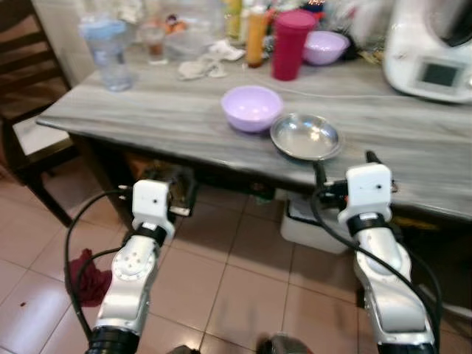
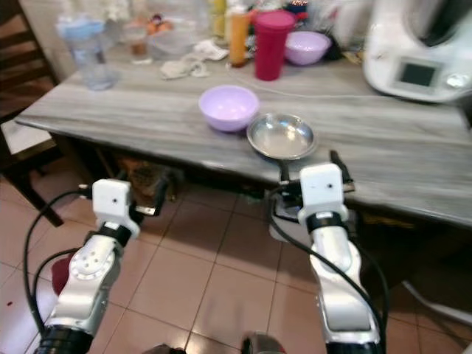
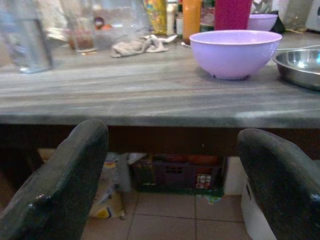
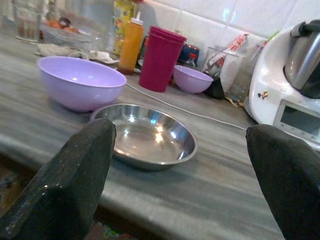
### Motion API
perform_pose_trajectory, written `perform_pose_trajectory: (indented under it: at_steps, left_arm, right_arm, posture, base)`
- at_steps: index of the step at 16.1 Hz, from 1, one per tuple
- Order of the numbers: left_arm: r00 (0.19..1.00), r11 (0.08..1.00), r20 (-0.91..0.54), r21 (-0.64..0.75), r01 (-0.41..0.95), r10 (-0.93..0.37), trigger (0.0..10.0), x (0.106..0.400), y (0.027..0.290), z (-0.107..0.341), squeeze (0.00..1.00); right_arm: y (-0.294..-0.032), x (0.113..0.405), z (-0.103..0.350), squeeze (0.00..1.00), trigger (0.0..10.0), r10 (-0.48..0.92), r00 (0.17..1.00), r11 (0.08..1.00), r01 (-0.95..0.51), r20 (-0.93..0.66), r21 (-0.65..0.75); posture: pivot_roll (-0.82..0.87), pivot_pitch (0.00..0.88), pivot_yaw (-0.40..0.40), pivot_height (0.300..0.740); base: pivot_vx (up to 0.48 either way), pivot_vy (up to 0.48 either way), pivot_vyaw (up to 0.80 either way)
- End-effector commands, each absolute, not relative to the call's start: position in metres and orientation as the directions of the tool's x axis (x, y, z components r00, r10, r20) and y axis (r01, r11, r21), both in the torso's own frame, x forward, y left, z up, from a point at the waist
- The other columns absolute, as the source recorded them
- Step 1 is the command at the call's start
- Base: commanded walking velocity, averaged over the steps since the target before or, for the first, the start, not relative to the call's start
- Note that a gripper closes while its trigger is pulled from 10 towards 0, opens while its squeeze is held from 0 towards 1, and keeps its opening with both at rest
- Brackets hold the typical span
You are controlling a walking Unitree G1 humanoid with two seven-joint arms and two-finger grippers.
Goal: Setting the table
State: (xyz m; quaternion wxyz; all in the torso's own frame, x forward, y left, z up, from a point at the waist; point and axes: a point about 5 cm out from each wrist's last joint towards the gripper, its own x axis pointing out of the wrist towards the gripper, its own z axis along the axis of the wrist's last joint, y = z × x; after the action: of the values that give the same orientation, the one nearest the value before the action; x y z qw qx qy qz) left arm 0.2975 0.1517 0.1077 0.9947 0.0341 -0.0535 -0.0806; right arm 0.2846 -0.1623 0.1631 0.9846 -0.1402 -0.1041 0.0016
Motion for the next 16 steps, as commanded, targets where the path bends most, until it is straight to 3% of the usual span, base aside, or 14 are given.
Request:
perform_pose_trajectory:
  at_steps: [1,7,13,16]
  left_arm:
    - [0.983,0.986,0.097,0.08,0.148,-0.155,10.0,0.2966,0.1526,0.1069,0.0]
    - [0.983,0.986,0.095,0.077,0.149,-0.156,10.0,0.296,0.1505,0.1054,0.0]
    - [0.979,0.982,0.097,0.077,0.174,-0.181,10.0,0.2952,0.1452,0.1041,0.0]
    - [0.972,0.977,0.096,0.035,0.213,-0.215,10.0,0.2949,0.1435,0.1043,0.0]
  right_arm:
    - [-0.1639,0.2856,0.1629,0.0,10.0,0.029,0.98,0.962,0.026,0.194,-0.272]
    - [-0.1645,0.2866,0.1616,0.0,10.0,0.024,0.983,0.962,0.028,0.185,-0.271]
    - [-0.1646,0.2863,0.1595,0.0,10.0,0.019,0.985,0.964,0.028,0.174,-0.265]
    - [-0.1659,0.2862,0.1592,0.0,10.0,0.017,0.985,0.964,0.03,0.173,-0.265]
  posture:
    - [-0.25,0.106,0.031,0.74]
    - [-0.25,0.107,0.027,0.74]
    - [-0.25,0.108,0.029,0.74]
    - [-0.25,0.108,0.029,0.74]
  base:
    - [-0.307,0.0,0.0]
    - [-0.31,0.0,0.0]
    - [-0.31,0.0,-0.34]
    - [0.0,0.0,0.0]
